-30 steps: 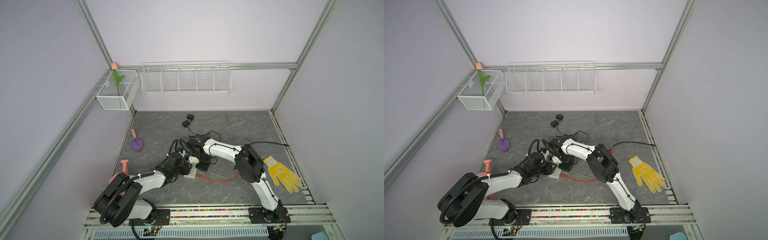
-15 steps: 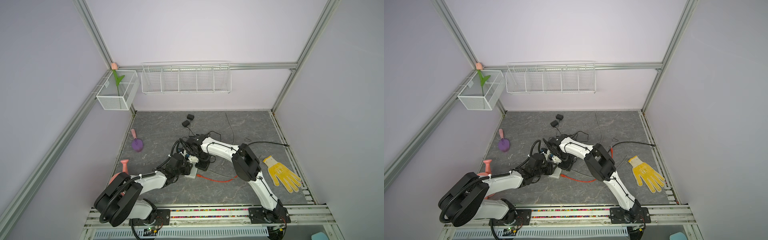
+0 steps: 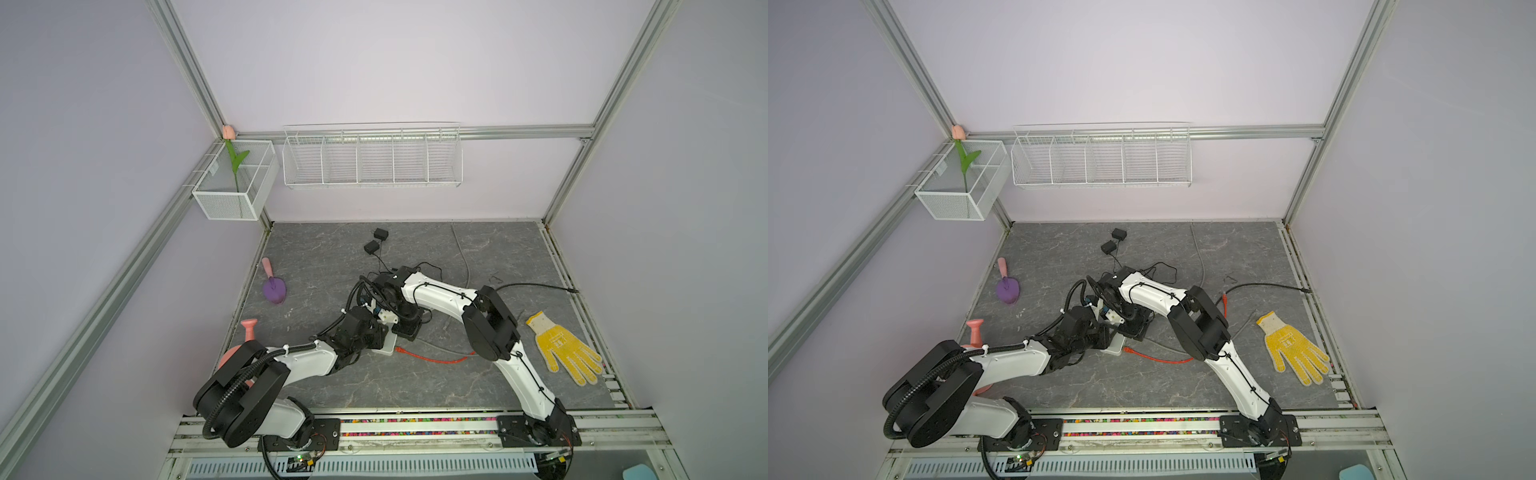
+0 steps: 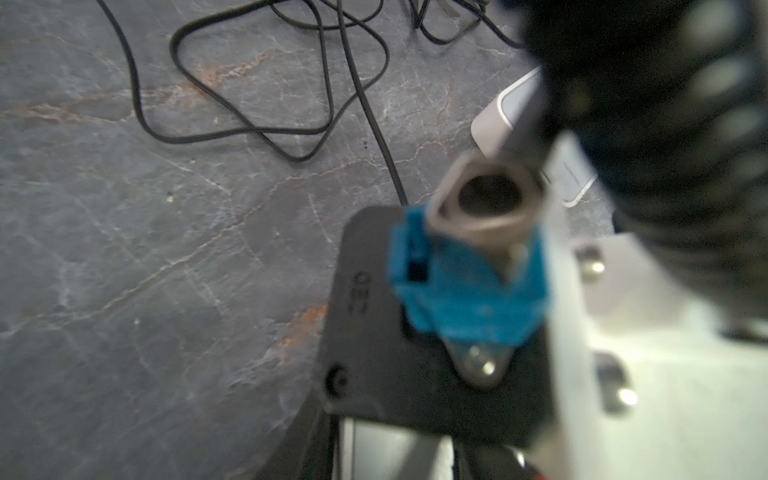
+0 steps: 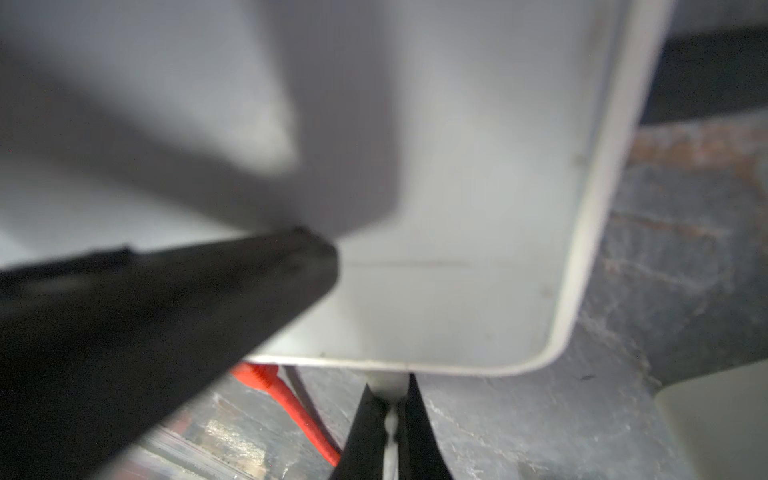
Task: Insert the plug into the switch port
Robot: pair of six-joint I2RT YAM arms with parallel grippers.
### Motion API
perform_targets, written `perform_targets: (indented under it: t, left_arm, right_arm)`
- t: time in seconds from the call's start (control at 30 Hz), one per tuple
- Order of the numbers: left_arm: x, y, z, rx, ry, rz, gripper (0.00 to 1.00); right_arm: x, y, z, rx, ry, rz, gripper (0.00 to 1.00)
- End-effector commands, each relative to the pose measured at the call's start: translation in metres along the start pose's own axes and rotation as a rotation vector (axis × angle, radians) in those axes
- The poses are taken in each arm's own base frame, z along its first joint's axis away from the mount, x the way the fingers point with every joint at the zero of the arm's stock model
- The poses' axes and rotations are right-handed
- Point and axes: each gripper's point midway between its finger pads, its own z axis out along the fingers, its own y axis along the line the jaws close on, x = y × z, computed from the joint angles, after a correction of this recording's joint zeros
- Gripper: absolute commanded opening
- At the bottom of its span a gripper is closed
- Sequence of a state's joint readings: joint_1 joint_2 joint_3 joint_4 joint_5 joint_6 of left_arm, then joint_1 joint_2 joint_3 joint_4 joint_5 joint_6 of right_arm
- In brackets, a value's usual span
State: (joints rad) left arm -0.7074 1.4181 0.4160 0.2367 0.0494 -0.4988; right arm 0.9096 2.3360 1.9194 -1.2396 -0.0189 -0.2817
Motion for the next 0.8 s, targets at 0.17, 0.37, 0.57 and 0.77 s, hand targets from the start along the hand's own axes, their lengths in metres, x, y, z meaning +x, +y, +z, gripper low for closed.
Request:
perform_targets:
  t: [0.17, 0.37, 0.57, 0.77]
  left_arm:
    - [0.098, -0.055, -0.028, 0.287, 0.422, 0.056, 0.43]
    - [0.072, -0.026, -0.029, 0.17, 0.35, -0.001, 0.53]
    - [0.024, 0.008, -0.04, 0.024, 0.199, -0.099, 0.65]
    - [-0.011, 0.022, -0.061, -0.064, 0.051, -0.106, 0.69]
  right_arm:
    - [-0.164, 0.068, -0.081, -0.051, -0.898, -0.338, 0.14]
    - [-0.117, 0.078, -0.055, -0.073, -0.832, -0.286, 0.23]
    - [-0.067, 0.063, -0.021, 0.012, -0.691, -0.162, 0.27]
    - [-0.026, 0.048, -0.019, 0.11, -0.658, -0.053, 0.36]
